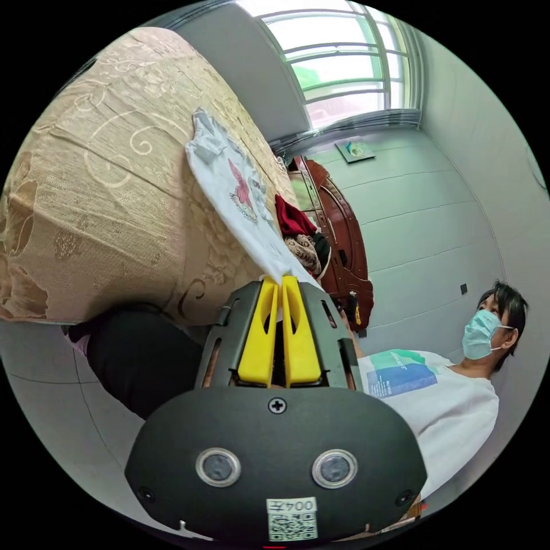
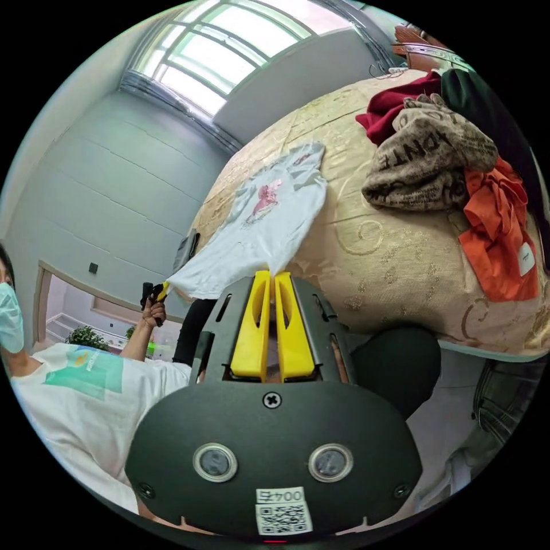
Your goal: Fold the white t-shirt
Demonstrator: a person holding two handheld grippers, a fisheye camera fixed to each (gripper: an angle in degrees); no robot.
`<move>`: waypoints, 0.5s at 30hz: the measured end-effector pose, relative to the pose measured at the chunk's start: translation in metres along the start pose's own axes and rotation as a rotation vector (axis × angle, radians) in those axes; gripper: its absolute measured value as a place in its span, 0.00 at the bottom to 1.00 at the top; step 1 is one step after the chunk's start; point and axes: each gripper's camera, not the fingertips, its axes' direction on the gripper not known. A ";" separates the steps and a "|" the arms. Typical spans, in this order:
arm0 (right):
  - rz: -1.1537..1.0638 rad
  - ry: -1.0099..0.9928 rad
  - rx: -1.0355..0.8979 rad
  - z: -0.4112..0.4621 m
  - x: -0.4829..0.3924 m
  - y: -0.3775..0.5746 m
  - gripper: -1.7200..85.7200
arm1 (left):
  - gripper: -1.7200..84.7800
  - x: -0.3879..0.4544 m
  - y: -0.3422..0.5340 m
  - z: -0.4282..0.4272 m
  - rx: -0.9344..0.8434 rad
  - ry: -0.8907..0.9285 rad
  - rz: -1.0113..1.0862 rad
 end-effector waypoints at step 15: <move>0.010 -0.181 -0.013 -0.082 -0.008 0.088 0.01 | 0.04 0.039 0.062 -0.043 0.024 0.114 -0.072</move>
